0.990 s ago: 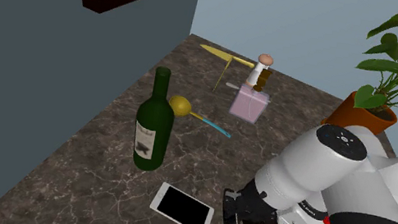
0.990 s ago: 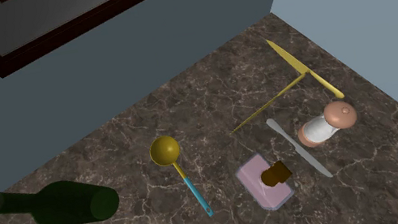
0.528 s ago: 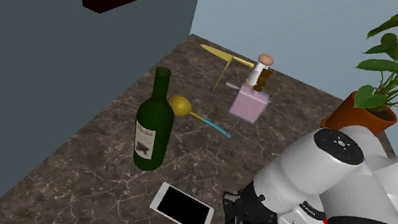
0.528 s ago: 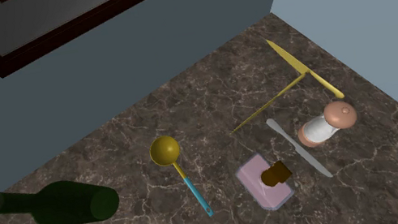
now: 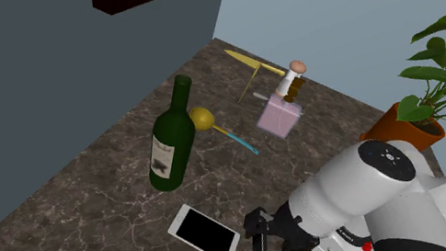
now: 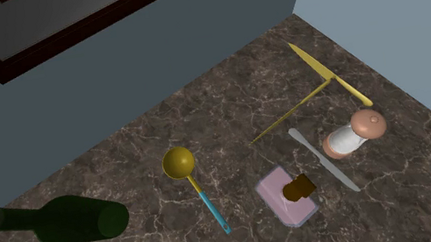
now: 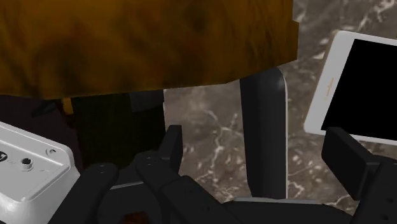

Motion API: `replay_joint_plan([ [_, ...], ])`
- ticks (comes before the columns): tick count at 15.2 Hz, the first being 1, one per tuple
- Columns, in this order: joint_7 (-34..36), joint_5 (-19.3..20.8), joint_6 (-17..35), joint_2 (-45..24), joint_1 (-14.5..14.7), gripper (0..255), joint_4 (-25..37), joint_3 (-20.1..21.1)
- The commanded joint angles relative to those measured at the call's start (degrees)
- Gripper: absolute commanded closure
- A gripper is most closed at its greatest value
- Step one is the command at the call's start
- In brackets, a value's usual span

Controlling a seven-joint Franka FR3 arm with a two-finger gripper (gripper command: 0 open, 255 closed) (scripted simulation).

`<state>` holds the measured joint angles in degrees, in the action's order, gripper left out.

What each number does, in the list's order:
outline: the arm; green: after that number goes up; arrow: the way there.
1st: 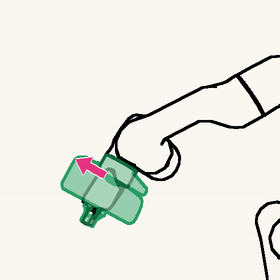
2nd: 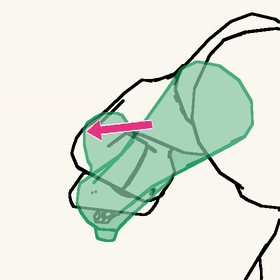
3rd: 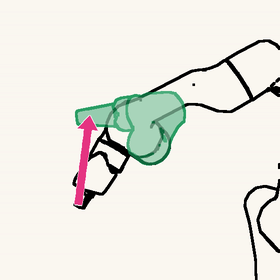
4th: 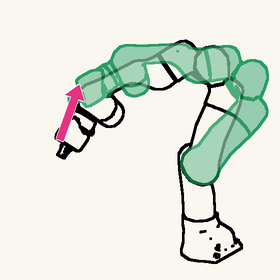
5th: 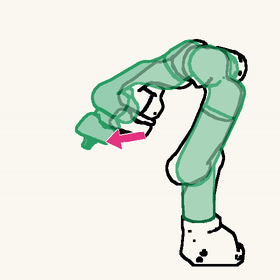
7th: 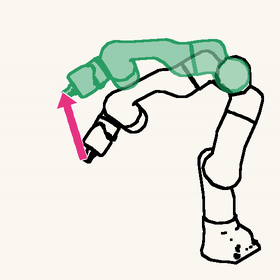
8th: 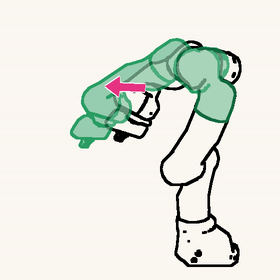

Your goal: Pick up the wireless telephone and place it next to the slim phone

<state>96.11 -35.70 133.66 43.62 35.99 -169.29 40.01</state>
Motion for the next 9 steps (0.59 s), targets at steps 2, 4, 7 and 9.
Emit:
replay_joint_plan([
  [2, 0.3, 3.3, -10.0, 5.6, 0.2, 0, 2.0, -3.9],
  [4, 0.3, 3.3, -10.0, 5.6, 0.2, 0, 2.0, -3.9],
  [7, 0.3, 3.3, -10.0, 5.6, 0.2, 0, 2.0, -3.9],
  [9, 0.3, 3.3, -10.0, 5.6, 0.2, 0, 2.0, -3.9],
])
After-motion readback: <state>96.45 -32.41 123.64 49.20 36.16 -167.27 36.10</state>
